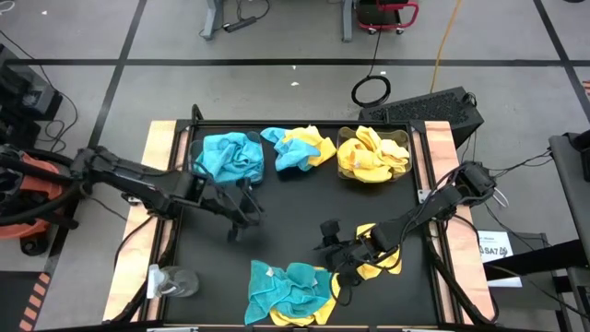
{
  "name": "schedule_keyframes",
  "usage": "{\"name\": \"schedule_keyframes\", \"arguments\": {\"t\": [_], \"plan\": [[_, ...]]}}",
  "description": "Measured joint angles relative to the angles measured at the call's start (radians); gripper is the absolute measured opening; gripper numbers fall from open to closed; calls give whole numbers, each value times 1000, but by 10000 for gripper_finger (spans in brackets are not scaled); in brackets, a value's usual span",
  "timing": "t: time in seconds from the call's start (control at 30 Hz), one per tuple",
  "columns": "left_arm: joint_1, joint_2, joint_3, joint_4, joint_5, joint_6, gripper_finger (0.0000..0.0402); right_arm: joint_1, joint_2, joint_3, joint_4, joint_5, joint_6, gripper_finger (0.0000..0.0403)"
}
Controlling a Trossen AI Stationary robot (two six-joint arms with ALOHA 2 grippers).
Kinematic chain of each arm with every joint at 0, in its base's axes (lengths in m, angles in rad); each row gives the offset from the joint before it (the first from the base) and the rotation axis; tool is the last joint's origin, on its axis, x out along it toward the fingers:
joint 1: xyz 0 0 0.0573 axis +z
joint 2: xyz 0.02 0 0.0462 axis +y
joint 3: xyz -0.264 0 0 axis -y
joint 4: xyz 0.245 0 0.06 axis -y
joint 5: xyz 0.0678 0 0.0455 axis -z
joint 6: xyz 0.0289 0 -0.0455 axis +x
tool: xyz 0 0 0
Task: Sort microfiber towel by color & place in baskets
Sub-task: Put the yellow microfiber cloth into the right transparent bin
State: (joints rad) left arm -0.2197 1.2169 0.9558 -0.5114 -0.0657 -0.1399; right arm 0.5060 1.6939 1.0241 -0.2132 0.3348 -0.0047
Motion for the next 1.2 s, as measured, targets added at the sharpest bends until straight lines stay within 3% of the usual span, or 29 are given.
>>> {"name": "schedule_keyframes", "arguments": {"t": [0.5, 0.8, 1.2], "plan": [[-145, 285, 0, 303, -91, 52, 165, 18, -199, 0, -352, -14, 197, 171], [-184, 355, 1, 453, -199, 83, 165, 42, -292, 0, -574, -80, 376, 171], [-191, 408, 1, 602, -209, 157, 165, 112, -306, 0, -850, -106, 675, 190]]}}
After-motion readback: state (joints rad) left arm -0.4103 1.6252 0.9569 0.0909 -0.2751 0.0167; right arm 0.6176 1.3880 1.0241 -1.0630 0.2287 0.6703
